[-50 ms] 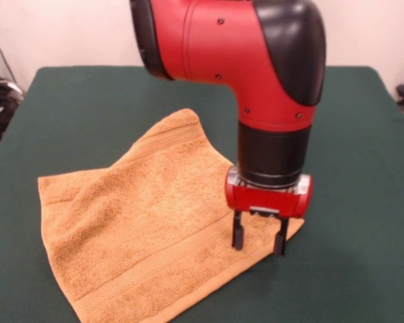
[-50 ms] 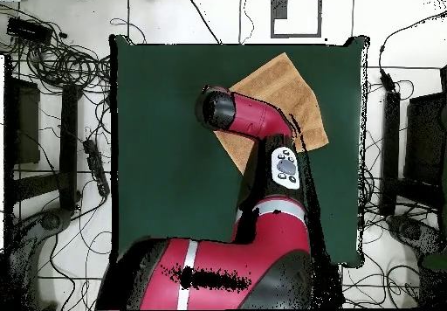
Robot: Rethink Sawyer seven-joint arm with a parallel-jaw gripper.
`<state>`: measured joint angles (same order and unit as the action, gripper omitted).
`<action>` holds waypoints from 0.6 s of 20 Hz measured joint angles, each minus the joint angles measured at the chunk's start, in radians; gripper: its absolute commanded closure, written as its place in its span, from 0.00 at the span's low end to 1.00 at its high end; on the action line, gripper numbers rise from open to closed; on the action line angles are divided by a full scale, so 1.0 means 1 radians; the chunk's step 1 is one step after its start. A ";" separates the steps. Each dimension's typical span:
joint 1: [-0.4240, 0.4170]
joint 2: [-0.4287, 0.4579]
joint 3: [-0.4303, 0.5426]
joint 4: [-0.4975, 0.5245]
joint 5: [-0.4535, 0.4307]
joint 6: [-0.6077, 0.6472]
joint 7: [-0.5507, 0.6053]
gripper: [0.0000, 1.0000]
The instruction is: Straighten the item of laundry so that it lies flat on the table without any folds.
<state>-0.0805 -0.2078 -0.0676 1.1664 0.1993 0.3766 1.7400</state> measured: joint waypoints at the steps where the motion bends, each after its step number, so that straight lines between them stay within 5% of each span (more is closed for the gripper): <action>1: -0.007 0.008 0.001 -0.006 0.000 0.000 0.000 0.00; 12: -0.025 0.018 0.014 -0.025 0.000 0.000 0.000 0.00</action>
<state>-0.1056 -0.1895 -0.0538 1.1419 0.1992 0.3763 1.7400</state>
